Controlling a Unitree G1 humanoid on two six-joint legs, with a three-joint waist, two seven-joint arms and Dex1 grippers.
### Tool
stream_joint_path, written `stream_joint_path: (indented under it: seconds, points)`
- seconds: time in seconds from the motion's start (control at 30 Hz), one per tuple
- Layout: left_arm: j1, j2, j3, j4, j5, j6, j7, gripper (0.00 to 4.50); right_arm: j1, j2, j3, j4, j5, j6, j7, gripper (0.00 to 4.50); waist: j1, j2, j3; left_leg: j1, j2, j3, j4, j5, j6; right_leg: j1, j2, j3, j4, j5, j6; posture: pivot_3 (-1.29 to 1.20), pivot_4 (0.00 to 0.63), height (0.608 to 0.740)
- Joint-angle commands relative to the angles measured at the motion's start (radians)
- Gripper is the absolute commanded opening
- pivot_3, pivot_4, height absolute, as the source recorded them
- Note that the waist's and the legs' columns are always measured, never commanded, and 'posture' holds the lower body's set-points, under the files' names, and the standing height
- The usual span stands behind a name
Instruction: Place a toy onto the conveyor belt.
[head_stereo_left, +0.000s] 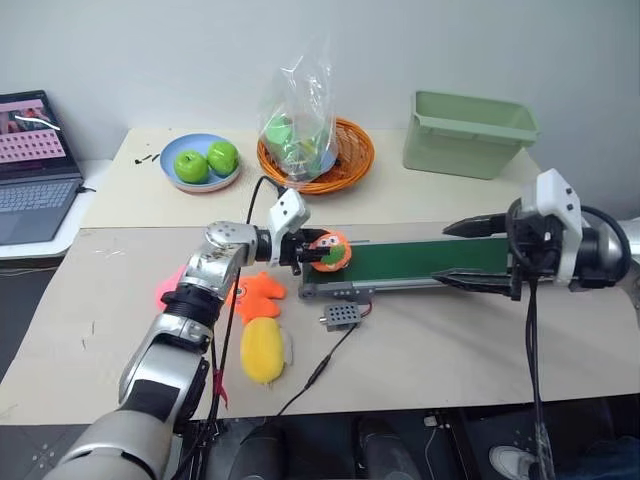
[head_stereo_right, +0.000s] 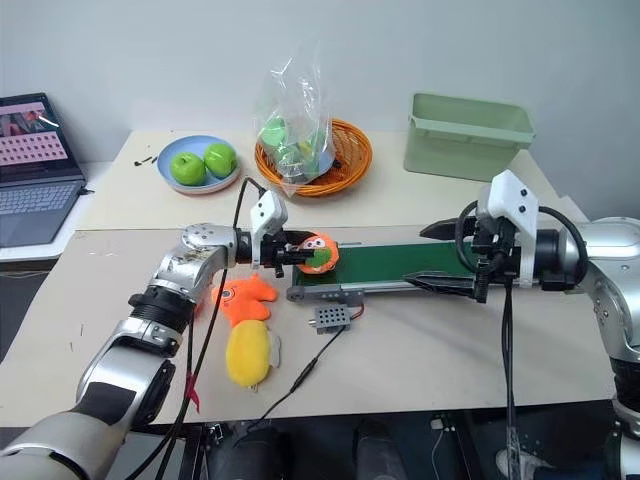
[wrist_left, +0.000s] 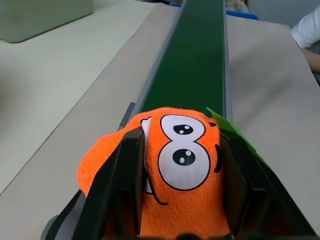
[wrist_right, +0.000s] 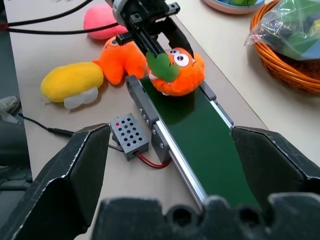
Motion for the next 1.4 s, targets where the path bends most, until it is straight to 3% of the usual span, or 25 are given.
stream_joint_path:
  seconds: [0.03, 0.2, 0.23, 0.53, 0.8, 0.93, 1.17, 1.4]
  points:
    - [-0.03, -0.009, 0.011, -0.004, 0.005, -0.034, -0.026, 2.55, 0.001, -0.027, -0.047, -0.026, 0.021, 0.001, -0.013, 4.5, 0.0, 0.0, 0.0, 0.0, 0.0, 0.0, 0.0, 0.0, 0.0, 0.0, 0.0, 0.0, 0.0, 0.0, 0.0, 0.0, 0.15, 0.74]
    - [-0.023, -0.014, 0.029, -0.076, -0.028, -0.04, -0.083, 4.29, 0.005, -0.037, -0.044, -0.024, 0.026, -0.006, -0.017, 4.5, 0.001, 0.0, 0.0, -0.001, 0.0, 0.0, 0.0, 0.0, 0.0, 0.0, 0.0, 0.0, 0.0, 0.0, 0.0, 0.0, 0.15, 0.74]
    - [-0.022, -0.014, 0.031, -0.099, -0.032, -0.031, -0.085, 4.42, 0.004, -0.039, -0.041, -0.021, 0.026, -0.009, -0.017, 4.5, 0.001, 0.0, 0.0, -0.001, 0.0, 0.0, 0.0, 0.0, 0.0, 0.0, 0.0, 0.0, 0.0, 0.0, 0.0, 0.0, 0.15, 0.74]
    - [-0.021, 0.008, 0.077, -0.309, -0.103, 0.132, -0.059, 4.42, -0.018, -0.038, -0.017, 0.002, 0.022, -0.028, -0.011, 4.5, -0.001, 0.0, 0.0, 0.0, 0.0, 0.0, 0.0, 0.0, 0.0, 0.0, 0.0, 0.0, 0.0, 0.0, 0.0, 0.0, 0.15, 0.74]
    - [0.177, 0.216, 0.131, -0.615, -0.218, 0.354, -0.111, 4.42, -0.08, -0.049, 0.037, 0.064, -0.005, -0.067, 0.041, 4.5, -0.01, 0.001, 0.0, 0.001, 0.001, 0.0, 0.001, -0.001, 0.002, 0.0, 0.001, 0.002, 0.001, 0.0, 0.0, 0.0, 0.15, 0.74]
    - [0.325, 0.296, 0.182, -0.735, -0.205, 0.343, -0.048, 4.42, -0.151, -0.026, 0.095, 0.128, -0.034, -0.105, 0.065, 4.5, -0.007, 0.001, 0.0, 0.002, 0.002, 0.001, 0.001, -0.001, 0.002, 0.0, 0.001, 0.003, 0.001, 0.0, 0.001, 0.0, 0.15, 0.74]
    - [0.51, 0.32, 0.346, -0.928, -0.273, 0.366, 0.088, 4.42, -0.24, 0.035, 0.163, 0.243, -0.082, -0.165, 0.094, 4.5, 0.001, 0.001, 0.0, 0.001, 0.001, 0.001, 0.001, -0.001, 0.002, 0.0, 0.0, 0.002, 0.0, 0.0, 0.001, 0.0, 0.15, 0.74]
    - [0.555, 0.296, 0.369, -1.0, -0.353, 0.429, 0.184, 4.42, -0.306, 0.088, 0.212, 0.318, -0.119, -0.205, 0.139, 4.5, 0.004, 0.001, 0.0, 0.001, 0.001, 0.001, 0.001, -0.001, 0.002, 0.0, 0.0, 0.001, 0.0, 0.0, 0.0, 0.0, 0.15, 0.74]
